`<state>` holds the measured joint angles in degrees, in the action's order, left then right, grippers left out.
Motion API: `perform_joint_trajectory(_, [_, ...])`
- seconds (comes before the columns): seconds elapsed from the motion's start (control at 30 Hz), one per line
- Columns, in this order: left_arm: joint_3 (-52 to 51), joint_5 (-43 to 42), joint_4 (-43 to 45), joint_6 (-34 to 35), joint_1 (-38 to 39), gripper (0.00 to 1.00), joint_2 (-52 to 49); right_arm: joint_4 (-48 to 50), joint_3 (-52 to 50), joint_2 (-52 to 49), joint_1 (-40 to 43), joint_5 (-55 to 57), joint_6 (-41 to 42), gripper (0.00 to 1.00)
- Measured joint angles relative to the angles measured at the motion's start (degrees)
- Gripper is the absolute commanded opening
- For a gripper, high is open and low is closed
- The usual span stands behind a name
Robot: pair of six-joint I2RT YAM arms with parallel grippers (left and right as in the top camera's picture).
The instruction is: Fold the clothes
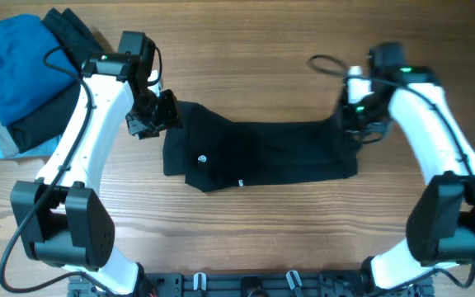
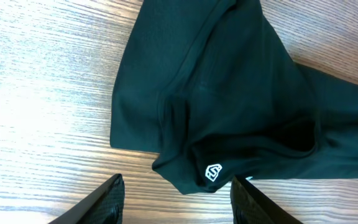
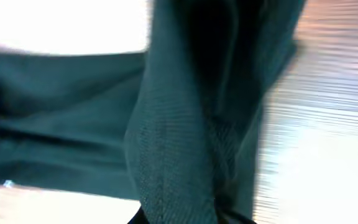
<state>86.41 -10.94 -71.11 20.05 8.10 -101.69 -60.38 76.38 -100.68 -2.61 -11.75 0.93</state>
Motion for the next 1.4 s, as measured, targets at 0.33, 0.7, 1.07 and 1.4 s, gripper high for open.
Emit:
perform_joint_trajectory(0.33, [0.0, 0.02, 0.0, 0.0, 0.0, 0.55, 0.0, 2.86, -0.2, -1.68, -13.29, -3.41, 5.92, 0.73])
perform_joint_trajectory(0.7, [0.0, 0.02, 0.0, 0.0, 0.0, 0.56, 0.0, 2.54, -0.2, -1.86, -13.75, -0.52, 11.06, 0.57])
perform_joint_trajectory(1.07, [0.0, 0.22, 0.39, 0.0, 0.0, 0.56, 0.0, 14.45, -14.49, -2.38, -13.86, -11.06, 10.51, 0.1])
perform_joint_trajectory(1.4, [0.0, 0.22, 0.42, 0.0, 0.0, 0.57, 0.0, 13.64, -15.63, -2.38, -17.14, -26.62, 3.13, 0.44])
